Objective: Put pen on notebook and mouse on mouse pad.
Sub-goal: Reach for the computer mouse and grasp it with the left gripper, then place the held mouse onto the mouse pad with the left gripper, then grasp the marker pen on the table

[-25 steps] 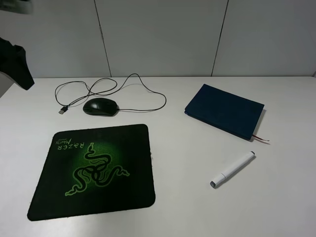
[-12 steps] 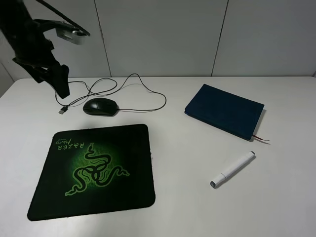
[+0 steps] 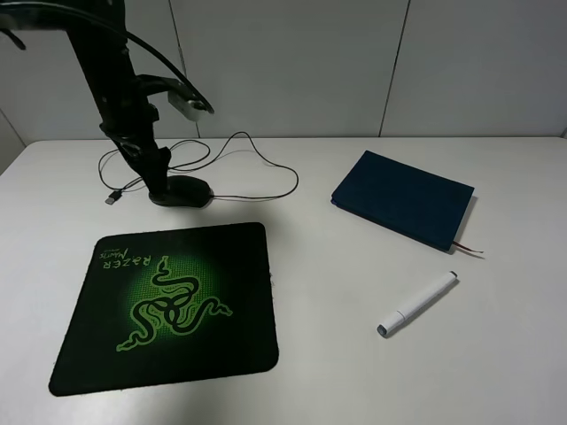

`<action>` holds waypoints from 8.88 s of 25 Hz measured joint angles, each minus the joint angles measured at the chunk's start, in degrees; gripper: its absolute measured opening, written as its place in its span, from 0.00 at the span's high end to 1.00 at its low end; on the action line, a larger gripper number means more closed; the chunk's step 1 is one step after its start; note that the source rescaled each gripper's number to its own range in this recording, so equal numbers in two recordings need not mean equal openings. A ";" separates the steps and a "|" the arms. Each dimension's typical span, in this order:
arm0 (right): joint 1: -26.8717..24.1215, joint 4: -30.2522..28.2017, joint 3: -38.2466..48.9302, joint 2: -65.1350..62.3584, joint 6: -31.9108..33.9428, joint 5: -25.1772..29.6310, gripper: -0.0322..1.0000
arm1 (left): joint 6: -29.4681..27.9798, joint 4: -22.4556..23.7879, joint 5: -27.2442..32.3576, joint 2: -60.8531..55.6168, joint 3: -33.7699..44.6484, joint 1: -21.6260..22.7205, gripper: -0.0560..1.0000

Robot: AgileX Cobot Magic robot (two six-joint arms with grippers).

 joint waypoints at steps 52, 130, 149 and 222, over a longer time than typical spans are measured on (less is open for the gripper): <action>0.00 0.00 0.00 0.00 0.00 -0.02 0.00 | 20.26 -0.42 -11.34 16.45 -10.10 -2.13 0.00; 0.00 0.05 0.00 0.00 -0.05 -0.02 0.00 | -5.81 1.79 -0.03 5.47 -8.75 -12.46 0.95; 0.00 0.05 0.00 0.00 -0.05 -0.02 0.00 | -16.57 1.68 -2.17 -7.73 21.52 -16.24 0.95; 0.00 0.05 0.00 0.00 -0.05 -0.02 0.00 | -30.63 1.63 -19.05 -29.21 41.46 -17.56 0.00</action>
